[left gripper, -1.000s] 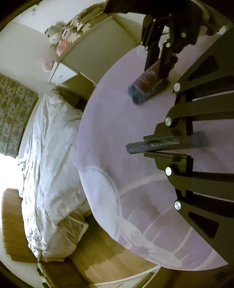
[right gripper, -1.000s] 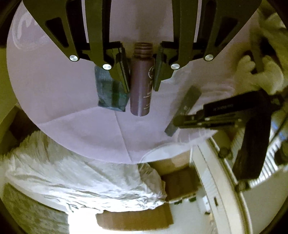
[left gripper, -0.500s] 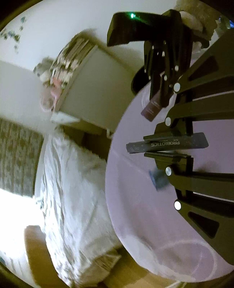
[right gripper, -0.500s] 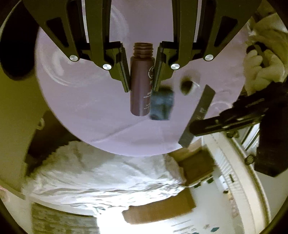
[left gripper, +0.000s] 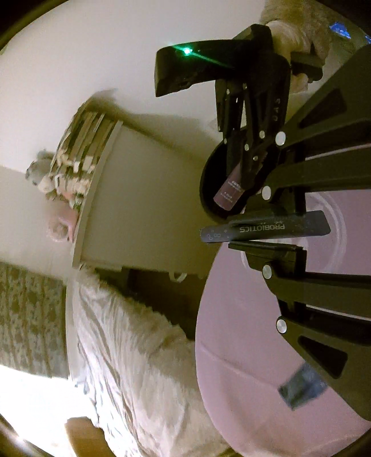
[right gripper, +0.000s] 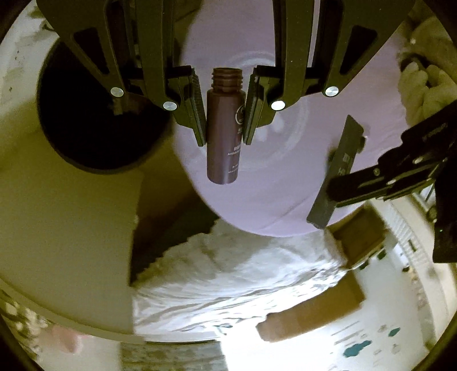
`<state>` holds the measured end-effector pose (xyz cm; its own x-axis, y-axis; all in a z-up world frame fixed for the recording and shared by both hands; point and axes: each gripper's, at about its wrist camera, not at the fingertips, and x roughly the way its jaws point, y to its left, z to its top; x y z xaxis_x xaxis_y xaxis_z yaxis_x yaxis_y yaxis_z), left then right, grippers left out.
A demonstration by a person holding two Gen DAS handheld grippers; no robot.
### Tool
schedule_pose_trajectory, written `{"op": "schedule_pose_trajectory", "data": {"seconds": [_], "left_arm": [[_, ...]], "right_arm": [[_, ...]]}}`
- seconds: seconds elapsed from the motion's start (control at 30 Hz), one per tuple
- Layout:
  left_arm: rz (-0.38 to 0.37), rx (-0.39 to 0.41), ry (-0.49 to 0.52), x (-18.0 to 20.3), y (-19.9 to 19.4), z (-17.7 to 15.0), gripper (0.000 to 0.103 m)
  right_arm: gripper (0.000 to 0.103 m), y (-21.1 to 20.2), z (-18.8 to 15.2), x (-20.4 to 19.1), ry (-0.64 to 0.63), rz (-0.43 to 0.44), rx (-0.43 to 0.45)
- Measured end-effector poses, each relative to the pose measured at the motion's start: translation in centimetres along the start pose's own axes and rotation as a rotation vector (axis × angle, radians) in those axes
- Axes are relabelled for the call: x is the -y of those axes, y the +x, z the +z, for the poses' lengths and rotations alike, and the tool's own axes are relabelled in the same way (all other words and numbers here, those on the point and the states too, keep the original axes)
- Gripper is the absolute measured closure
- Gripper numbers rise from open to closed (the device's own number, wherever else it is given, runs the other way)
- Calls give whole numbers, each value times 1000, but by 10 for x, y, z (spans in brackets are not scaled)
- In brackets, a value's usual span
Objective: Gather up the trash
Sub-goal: 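Carry the PROBIOTICS stick and maroon tube over the black trash bin, then open both tools to drop the stick and tube into the bin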
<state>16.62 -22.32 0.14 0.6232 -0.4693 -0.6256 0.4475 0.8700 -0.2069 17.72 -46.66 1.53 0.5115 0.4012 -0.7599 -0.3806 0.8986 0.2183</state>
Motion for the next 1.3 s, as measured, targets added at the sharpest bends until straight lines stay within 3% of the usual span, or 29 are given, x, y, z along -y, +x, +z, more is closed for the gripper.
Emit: {"op": "schedule_pose_trajectory", "data": {"seconds": [0.53,1.03,1.3], "left_arm": [[-220,-133,-98,33,100,-3,90],[-272,-224,-150,55,158,-1,90],[-260,-274,-154,66,189,-4,90]], "right_arm": [[76,-2,-33,95,164,-116,-3],[76,26,-46,154,300,-161,-52],[76,40,-54,181,368,-187,-71]]}}
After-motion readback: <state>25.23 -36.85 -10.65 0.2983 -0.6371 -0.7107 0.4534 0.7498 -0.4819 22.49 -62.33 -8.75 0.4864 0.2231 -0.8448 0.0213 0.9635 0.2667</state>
